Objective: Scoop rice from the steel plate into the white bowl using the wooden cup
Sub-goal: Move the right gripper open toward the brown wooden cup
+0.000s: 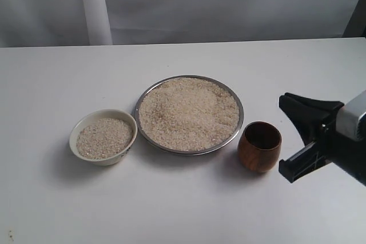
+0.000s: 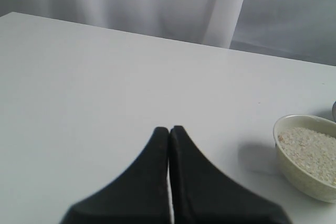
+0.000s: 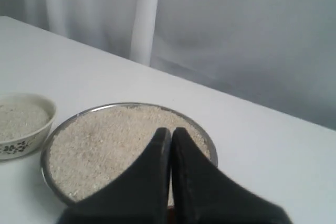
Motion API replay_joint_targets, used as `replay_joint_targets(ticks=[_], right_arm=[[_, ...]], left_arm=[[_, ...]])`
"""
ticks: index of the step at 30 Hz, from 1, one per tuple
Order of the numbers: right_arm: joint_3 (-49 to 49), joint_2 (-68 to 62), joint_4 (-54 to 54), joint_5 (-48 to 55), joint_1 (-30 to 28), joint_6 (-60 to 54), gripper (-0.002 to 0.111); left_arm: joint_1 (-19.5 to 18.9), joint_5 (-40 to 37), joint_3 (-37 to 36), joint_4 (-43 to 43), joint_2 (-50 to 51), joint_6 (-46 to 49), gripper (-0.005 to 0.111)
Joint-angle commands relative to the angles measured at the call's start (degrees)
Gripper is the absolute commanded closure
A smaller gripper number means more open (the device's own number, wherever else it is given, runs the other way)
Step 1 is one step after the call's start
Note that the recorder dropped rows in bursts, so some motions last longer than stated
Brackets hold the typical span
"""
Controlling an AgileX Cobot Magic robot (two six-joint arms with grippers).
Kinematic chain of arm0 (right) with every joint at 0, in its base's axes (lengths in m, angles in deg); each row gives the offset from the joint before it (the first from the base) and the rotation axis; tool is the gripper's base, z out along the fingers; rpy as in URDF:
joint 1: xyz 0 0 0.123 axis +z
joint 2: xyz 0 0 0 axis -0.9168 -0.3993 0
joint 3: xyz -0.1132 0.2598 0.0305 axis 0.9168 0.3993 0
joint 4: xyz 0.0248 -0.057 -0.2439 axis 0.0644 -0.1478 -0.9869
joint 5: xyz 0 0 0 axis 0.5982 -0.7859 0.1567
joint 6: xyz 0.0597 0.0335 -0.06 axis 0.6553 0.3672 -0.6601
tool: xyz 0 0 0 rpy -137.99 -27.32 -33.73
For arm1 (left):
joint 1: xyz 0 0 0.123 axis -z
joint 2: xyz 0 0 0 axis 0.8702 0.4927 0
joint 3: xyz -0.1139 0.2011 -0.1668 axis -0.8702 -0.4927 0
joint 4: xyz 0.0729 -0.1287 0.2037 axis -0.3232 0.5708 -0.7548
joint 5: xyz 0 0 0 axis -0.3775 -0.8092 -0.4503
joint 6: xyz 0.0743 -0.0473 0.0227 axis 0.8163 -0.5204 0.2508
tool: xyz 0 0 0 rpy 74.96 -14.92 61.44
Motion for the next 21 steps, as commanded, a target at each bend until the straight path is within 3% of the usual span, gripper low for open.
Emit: replay_joint_targets(ticks=[1, 10, 21], right_arm=[[3.4, -7.29, -0.42, -10.87, -0.21, -0.15, 0.108], [5.54, -17.55, 0.26, -15.34, -0.21, -4.12, 0.108], [10.68, -19.13, 5.69, -18.53, -0.21, -10.33, 0.108]], left_arm=[[0.27, 0.36, 0.2, 0.33, -0.13, -0.08, 0.107], [0.27, 0.36, 0.2, 0.33, -0.13, -0.08, 0.107], [0.27, 0.36, 0.2, 0.33, -0.13, -0.08, 0.107]])
